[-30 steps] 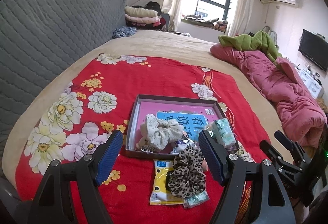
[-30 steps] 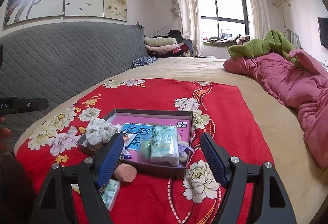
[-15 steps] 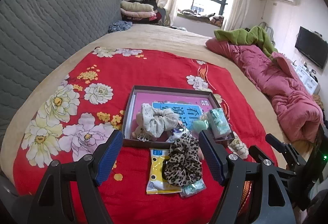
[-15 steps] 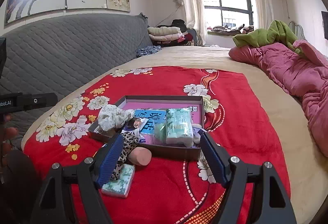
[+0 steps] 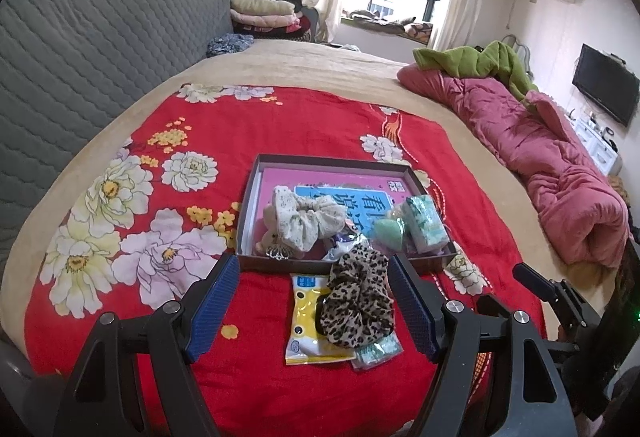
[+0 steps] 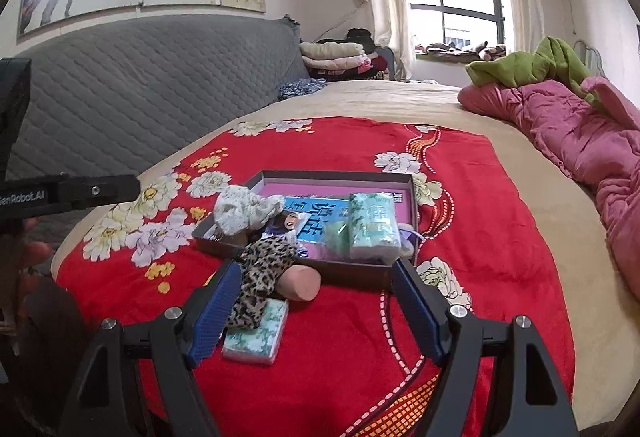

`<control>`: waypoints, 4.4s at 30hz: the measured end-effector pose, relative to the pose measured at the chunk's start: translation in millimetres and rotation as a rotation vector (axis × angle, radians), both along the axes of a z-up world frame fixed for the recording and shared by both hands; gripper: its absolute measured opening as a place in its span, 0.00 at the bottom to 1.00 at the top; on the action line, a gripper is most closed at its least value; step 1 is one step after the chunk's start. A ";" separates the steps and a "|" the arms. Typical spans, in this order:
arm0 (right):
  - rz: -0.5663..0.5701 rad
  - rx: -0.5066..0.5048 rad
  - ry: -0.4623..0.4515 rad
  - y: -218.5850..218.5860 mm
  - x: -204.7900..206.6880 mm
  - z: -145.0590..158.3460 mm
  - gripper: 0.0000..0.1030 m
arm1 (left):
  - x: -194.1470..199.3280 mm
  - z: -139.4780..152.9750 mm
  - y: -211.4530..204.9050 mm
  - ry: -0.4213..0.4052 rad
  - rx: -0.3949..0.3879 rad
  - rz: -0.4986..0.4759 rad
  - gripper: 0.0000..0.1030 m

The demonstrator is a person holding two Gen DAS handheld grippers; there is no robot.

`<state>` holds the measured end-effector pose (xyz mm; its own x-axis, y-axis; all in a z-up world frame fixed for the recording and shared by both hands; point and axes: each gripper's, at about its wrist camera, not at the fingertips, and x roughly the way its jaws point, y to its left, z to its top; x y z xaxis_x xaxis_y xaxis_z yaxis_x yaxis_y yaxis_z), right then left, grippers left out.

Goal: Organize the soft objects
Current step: 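Move the left tool toward the leopard scrunchie while the right approaches the small tissue pack, then grasp the leopard scrunchie with the left tool while the right grasps the pink sponge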

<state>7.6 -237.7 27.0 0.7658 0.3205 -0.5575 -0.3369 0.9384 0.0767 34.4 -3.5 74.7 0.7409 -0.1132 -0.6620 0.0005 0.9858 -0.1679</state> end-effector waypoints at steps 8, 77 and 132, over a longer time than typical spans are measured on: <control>0.012 -0.020 0.008 3.8 0.8 -5.8 0.74 | -2.3 -8.0 -3.0 0.014 -0.005 -0.022 0.75; 0.079 -0.041 0.212 1.7 53.6 -55.8 0.74 | 55.2 -93.2 -50.8 0.250 -0.018 -0.111 0.75; 0.141 0.152 0.415 39.7 127.5 -116.8 0.47 | 98.6 -122.4 -5.7 0.258 -0.189 -0.101 0.25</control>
